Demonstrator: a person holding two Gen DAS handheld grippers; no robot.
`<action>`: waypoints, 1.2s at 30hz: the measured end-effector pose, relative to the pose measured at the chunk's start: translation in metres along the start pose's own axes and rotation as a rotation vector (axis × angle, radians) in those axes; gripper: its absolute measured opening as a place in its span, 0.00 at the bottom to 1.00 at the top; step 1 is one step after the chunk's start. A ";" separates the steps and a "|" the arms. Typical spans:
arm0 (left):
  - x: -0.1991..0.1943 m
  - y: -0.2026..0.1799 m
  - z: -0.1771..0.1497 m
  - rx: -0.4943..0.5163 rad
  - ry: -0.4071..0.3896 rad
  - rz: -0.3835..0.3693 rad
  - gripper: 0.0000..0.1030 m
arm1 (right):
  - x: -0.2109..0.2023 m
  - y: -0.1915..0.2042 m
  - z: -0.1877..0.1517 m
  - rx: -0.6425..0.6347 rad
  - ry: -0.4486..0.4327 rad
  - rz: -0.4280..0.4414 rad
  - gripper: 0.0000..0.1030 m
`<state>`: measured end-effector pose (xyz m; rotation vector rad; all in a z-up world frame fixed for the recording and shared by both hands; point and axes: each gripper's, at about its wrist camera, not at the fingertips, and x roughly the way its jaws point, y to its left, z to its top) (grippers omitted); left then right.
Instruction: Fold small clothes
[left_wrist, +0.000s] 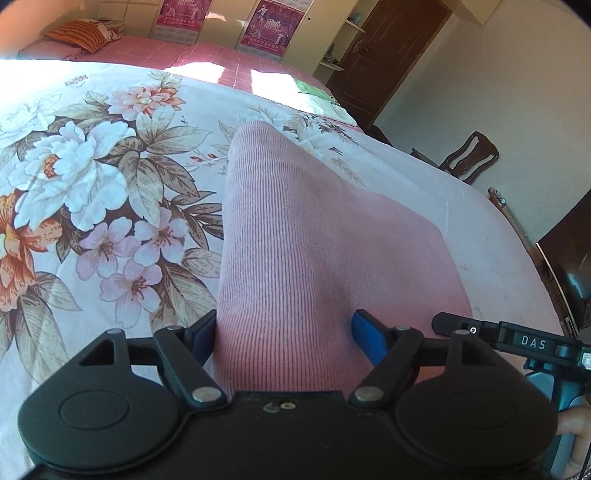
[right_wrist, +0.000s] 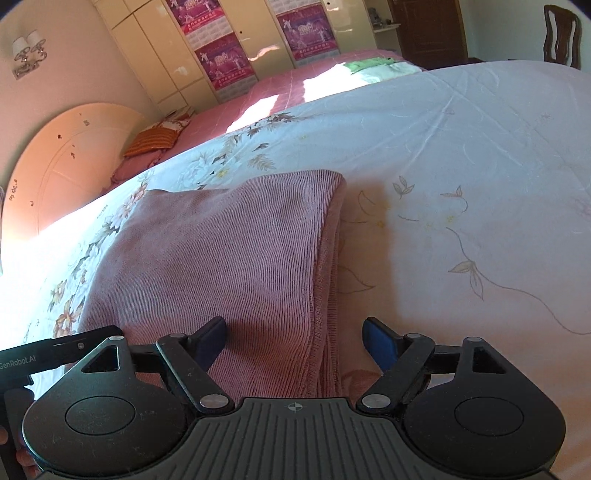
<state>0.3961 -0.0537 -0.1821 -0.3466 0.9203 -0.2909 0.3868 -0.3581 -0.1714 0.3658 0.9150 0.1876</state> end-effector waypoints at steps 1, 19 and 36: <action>0.002 0.001 0.000 -0.004 0.005 -0.012 0.74 | 0.001 0.000 0.000 0.001 -0.003 0.012 0.77; 0.001 -0.019 0.009 0.074 0.004 -0.009 0.40 | 0.001 0.012 0.004 0.051 -0.002 0.072 0.24; -0.070 -0.020 0.015 0.157 -0.098 -0.050 0.34 | -0.040 0.079 0.008 0.053 -0.083 0.198 0.20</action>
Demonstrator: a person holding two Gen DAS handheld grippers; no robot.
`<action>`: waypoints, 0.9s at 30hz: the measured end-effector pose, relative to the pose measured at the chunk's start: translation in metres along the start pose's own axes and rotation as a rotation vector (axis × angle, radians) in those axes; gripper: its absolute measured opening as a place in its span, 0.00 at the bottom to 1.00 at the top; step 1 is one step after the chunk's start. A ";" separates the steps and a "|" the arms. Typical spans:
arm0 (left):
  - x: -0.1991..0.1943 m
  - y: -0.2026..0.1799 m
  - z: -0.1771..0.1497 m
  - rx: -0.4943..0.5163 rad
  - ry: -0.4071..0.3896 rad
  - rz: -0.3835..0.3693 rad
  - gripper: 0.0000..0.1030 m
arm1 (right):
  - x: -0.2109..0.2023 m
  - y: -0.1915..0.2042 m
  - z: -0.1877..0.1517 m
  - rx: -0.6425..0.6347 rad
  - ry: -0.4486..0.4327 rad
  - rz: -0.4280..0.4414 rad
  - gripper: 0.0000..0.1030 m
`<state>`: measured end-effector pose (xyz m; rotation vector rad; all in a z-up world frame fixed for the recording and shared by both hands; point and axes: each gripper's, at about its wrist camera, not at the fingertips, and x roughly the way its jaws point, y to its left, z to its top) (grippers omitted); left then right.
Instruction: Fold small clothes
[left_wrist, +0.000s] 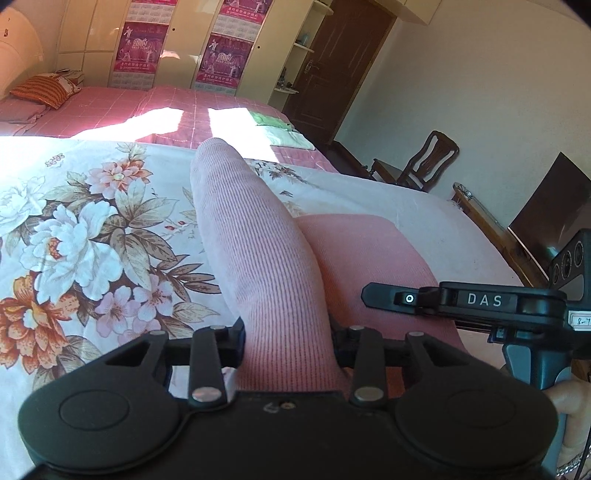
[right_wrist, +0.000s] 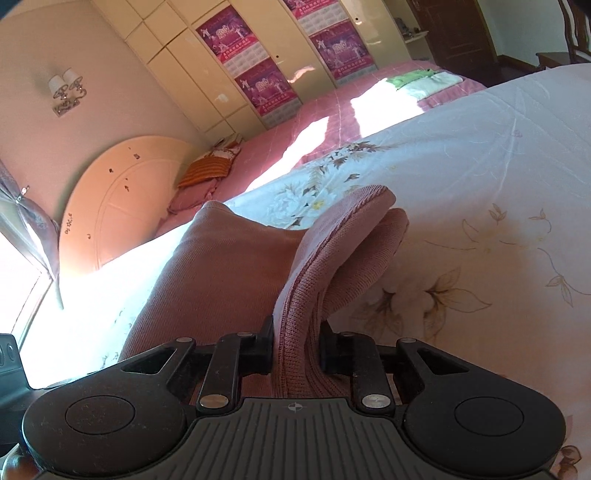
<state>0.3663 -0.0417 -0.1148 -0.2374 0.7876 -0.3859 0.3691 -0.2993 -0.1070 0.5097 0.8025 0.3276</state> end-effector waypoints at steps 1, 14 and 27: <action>-0.007 0.005 0.001 -0.002 -0.006 0.003 0.34 | 0.003 0.012 -0.001 -0.008 -0.003 0.006 0.20; -0.108 0.160 0.017 -0.026 -0.064 0.073 0.34 | 0.104 0.183 -0.037 -0.070 0.019 0.077 0.20; -0.126 0.316 0.025 -0.103 -0.065 0.172 0.34 | 0.245 0.267 -0.062 -0.100 0.092 0.063 0.20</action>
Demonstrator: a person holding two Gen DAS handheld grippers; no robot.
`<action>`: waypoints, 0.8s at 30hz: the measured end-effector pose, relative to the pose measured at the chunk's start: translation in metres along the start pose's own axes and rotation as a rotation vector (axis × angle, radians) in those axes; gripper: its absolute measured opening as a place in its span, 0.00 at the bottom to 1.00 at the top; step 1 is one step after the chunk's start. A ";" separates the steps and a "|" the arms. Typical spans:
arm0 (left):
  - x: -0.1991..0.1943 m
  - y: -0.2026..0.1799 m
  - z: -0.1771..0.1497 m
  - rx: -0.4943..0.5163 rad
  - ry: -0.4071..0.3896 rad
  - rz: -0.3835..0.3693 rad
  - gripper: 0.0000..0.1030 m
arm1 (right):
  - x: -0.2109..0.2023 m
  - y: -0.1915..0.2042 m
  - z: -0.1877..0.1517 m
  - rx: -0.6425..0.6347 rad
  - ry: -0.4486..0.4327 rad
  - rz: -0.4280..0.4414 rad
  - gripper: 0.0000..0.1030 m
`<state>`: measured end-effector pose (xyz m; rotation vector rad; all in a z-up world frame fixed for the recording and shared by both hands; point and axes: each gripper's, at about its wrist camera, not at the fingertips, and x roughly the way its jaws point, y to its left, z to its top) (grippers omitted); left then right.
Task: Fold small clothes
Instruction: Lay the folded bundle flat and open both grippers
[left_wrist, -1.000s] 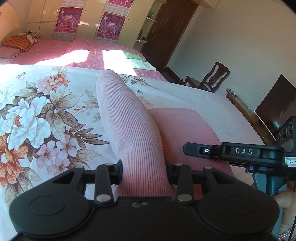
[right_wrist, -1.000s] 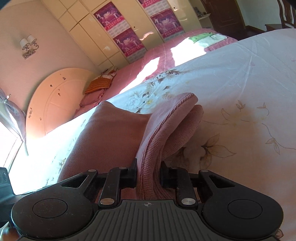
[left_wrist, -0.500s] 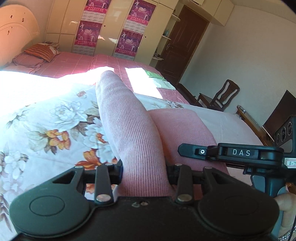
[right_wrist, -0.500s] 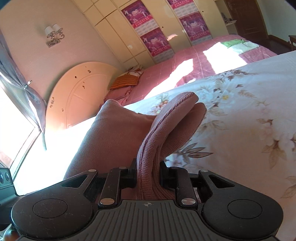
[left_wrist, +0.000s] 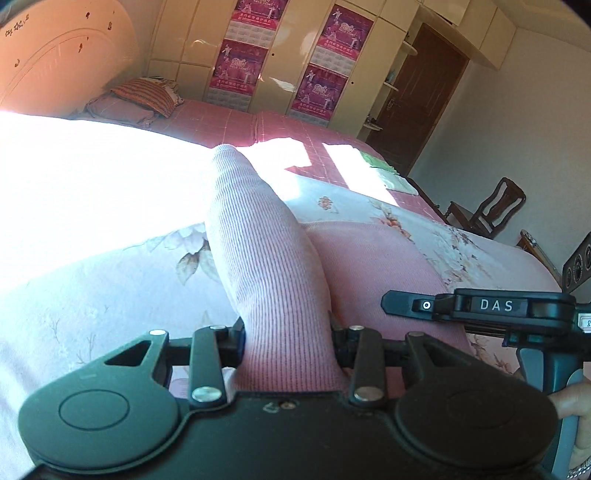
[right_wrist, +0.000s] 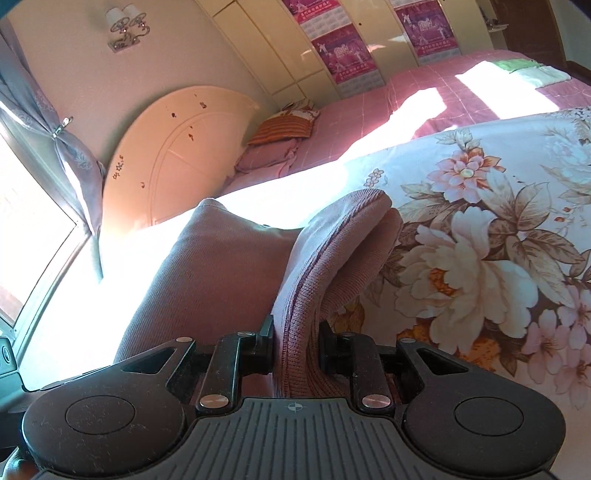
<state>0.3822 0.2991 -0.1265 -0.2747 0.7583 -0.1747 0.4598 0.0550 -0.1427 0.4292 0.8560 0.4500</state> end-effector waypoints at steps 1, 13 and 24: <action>0.005 0.008 -0.002 -0.007 0.009 0.010 0.35 | 0.007 -0.002 -0.001 -0.003 0.010 -0.016 0.20; -0.031 0.013 -0.013 0.029 -0.175 0.094 0.61 | 0.005 -0.020 -0.005 -0.043 -0.032 -0.214 0.26; 0.030 -0.002 0.006 0.079 -0.041 0.095 0.61 | 0.016 0.022 -0.027 -0.232 0.001 -0.267 0.25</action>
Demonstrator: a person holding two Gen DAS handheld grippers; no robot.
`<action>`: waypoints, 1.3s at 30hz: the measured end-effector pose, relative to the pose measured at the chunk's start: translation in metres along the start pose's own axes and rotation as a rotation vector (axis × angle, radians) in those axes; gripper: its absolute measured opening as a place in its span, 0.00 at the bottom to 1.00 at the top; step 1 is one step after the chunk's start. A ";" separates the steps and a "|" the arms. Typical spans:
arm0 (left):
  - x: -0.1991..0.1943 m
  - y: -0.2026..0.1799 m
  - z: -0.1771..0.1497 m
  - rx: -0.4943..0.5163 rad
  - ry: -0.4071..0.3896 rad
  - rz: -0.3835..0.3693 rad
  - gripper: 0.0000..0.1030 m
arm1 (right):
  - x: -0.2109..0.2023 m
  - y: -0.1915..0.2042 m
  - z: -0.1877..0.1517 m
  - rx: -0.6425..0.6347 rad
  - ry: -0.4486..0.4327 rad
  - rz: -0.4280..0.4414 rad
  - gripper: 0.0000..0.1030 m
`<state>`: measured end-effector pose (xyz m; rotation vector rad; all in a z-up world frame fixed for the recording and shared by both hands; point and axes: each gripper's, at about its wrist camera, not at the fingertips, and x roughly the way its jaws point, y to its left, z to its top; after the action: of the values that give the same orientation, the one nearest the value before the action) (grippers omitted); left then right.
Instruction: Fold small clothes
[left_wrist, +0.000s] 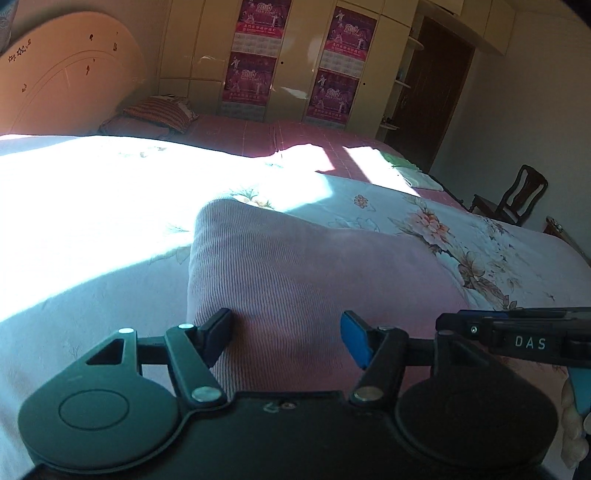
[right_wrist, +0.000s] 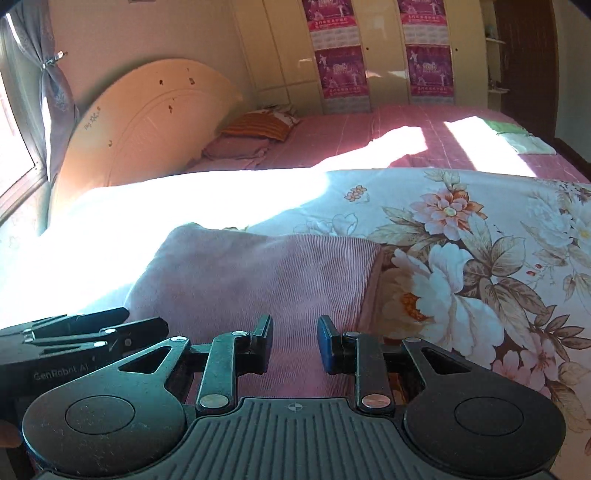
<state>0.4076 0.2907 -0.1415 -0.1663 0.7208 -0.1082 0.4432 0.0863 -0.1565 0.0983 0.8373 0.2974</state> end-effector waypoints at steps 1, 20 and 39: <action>0.003 0.001 -0.003 0.011 0.003 0.005 0.61 | 0.010 -0.005 -0.006 -0.007 0.019 -0.019 0.25; -0.061 -0.031 -0.047 0.105 0.004 0.062 0.62 | -0.041 0.005 -0.072 -0.099 0.051 -0.060 0.23; -0.069 -0.035 -0.085 0.035 0.075 0.108 0.63 | -0.046 0.000 -0.088 -0.085 0.065 -0.093 0.23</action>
<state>0.2986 0.2571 -0.1532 -0.0900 0.8007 -0.0240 0.3484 0.0698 -0.1823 -0.0296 0.8901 0.2488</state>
